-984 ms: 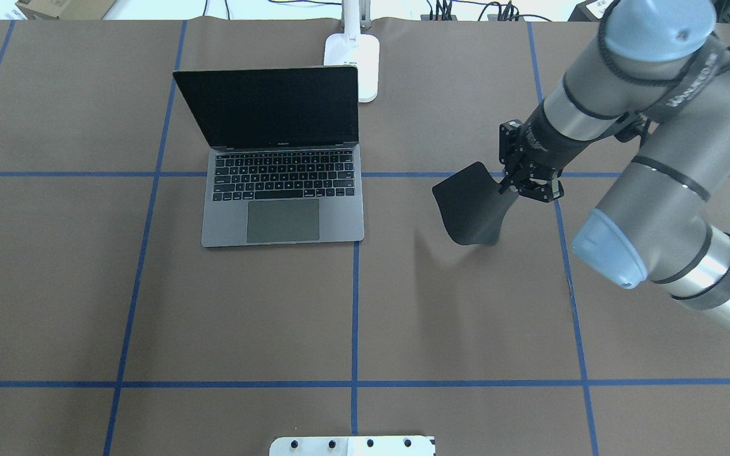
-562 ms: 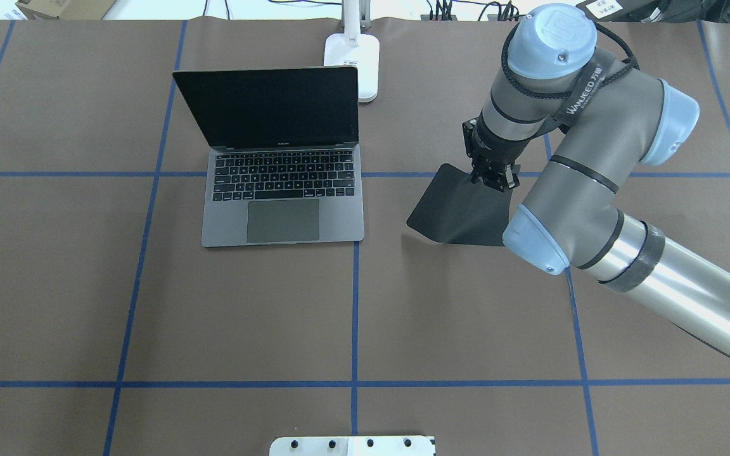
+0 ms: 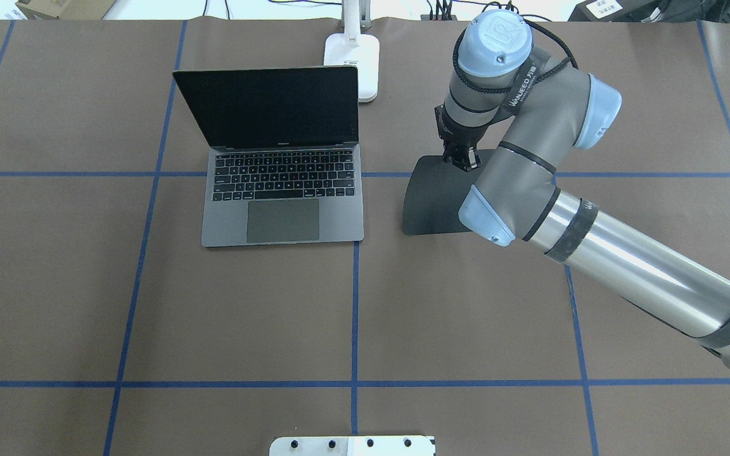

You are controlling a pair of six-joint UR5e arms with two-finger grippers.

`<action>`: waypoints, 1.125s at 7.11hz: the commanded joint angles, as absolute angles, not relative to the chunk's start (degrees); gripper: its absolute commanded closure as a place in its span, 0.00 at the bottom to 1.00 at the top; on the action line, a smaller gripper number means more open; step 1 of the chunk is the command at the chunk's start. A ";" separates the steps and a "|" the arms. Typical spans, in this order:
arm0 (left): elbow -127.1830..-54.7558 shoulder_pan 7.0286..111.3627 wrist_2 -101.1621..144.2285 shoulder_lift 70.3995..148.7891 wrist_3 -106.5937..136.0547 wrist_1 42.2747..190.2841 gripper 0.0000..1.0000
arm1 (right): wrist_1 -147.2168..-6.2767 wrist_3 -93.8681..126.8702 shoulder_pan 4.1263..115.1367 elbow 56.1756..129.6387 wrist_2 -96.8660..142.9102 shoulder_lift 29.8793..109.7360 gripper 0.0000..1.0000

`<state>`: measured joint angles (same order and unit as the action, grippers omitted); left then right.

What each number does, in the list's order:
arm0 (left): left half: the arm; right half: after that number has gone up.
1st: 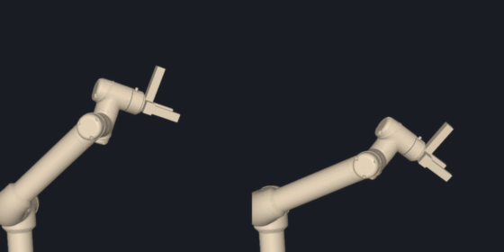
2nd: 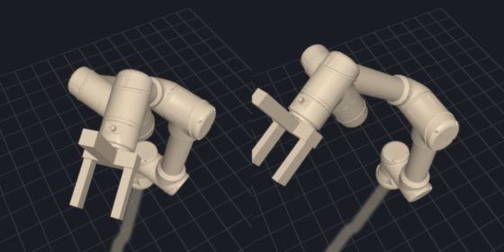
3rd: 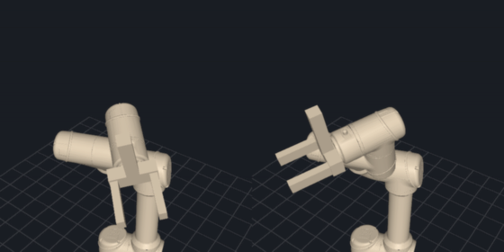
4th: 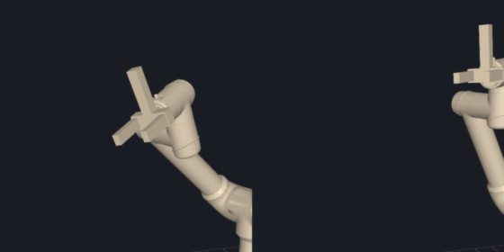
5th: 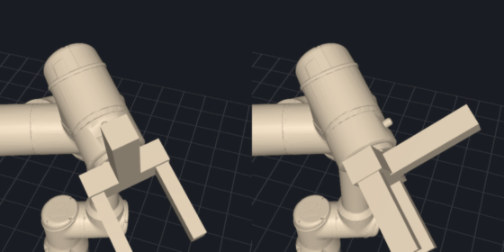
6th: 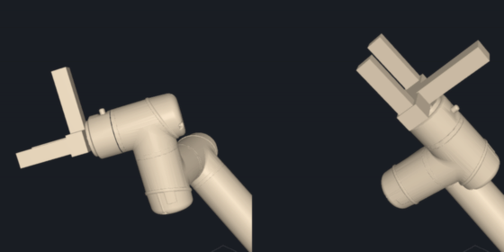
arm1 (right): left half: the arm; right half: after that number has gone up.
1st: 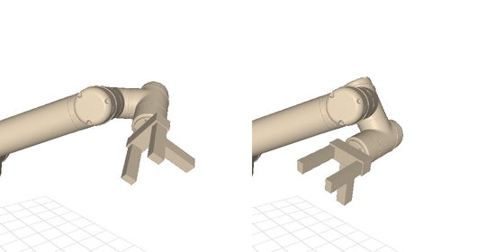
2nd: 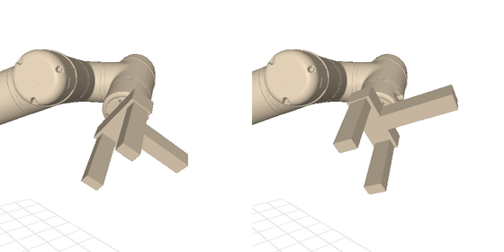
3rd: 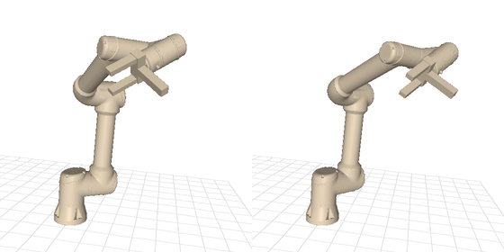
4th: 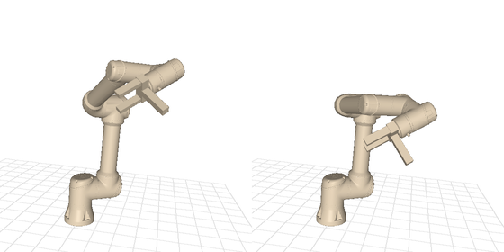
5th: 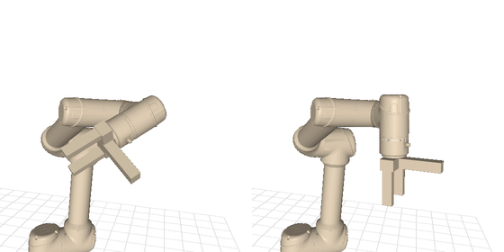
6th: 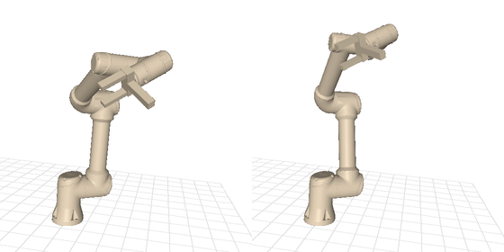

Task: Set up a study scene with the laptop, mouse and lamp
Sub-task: 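Lower the mouse pad flat beside the laptop with the right gripper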

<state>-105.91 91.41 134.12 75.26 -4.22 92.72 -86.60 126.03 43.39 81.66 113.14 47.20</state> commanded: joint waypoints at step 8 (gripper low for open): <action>-105.55 91.41 134.21 75.50 -3.78 92.64 0.00 | -85.69 138.79 42.45 71.54 112.06 38.14 0.01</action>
<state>-105.42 91.40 134.14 75.28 -3.94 92.60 -85.69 139.41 42.52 71.55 111.99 38.02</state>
